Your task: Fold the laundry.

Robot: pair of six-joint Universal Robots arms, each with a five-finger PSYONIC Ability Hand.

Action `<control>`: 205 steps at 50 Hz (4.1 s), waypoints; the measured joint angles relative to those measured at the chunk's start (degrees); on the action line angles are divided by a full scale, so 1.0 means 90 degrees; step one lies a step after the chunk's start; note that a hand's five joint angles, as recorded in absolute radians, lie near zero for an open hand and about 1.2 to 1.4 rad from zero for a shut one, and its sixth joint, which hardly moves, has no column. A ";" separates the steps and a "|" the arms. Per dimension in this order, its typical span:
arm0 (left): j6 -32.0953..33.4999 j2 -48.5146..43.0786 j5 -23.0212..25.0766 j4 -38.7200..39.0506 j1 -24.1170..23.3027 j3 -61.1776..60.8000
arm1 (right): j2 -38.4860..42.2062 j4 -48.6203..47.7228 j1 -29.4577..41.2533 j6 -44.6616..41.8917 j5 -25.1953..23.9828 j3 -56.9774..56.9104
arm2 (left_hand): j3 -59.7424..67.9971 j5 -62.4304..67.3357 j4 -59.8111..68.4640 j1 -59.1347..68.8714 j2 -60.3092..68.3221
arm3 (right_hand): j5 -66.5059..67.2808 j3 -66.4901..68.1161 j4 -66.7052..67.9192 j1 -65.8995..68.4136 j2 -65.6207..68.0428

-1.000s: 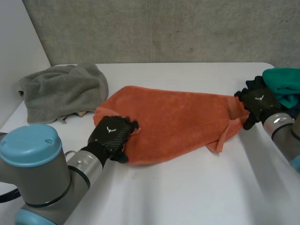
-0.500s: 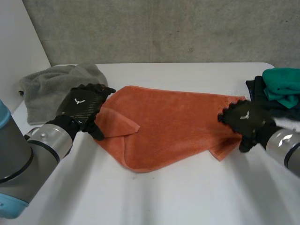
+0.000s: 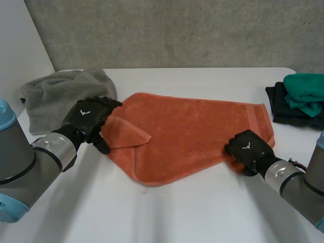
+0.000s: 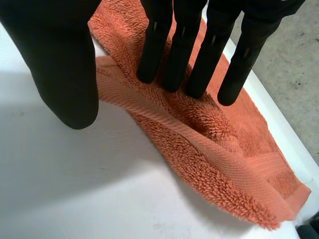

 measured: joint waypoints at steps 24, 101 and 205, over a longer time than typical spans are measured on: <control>0.1225 -0.2477 0.0477 -0.1020 -0.0417 0.2813 | -0.1868 -0.0185 -0.0027 0.1979 0.0042 0.0248 | 0.1167 0.1141 0.1233 0.1307 0.1198 | 0.2534 0.2545 0.2632 0.2142 0.2503; -0.1334 -0.0928 -0.1275 0.2207 0.0624 0.4554 | -0.0268 -0.2539 -0.0458 0.4175 0.2985 -0.5192 | 0.6219 0.5923 0.6332 0.6211 0.6300 | 0.2639 0.2600 0.2641 0.2142 0.2536; -0.0669 -0.0933 -0.1372 -0.0469 0.0486 0.1974 | 0.0454 0.1455 -0.0595 0.1941 0.1560 -0.3866 | 0.0012 0.0008 0.0002 -0.0025 -0.0001 | -0.3544 -0.3673 -0.3644 -0.3617 -0.3632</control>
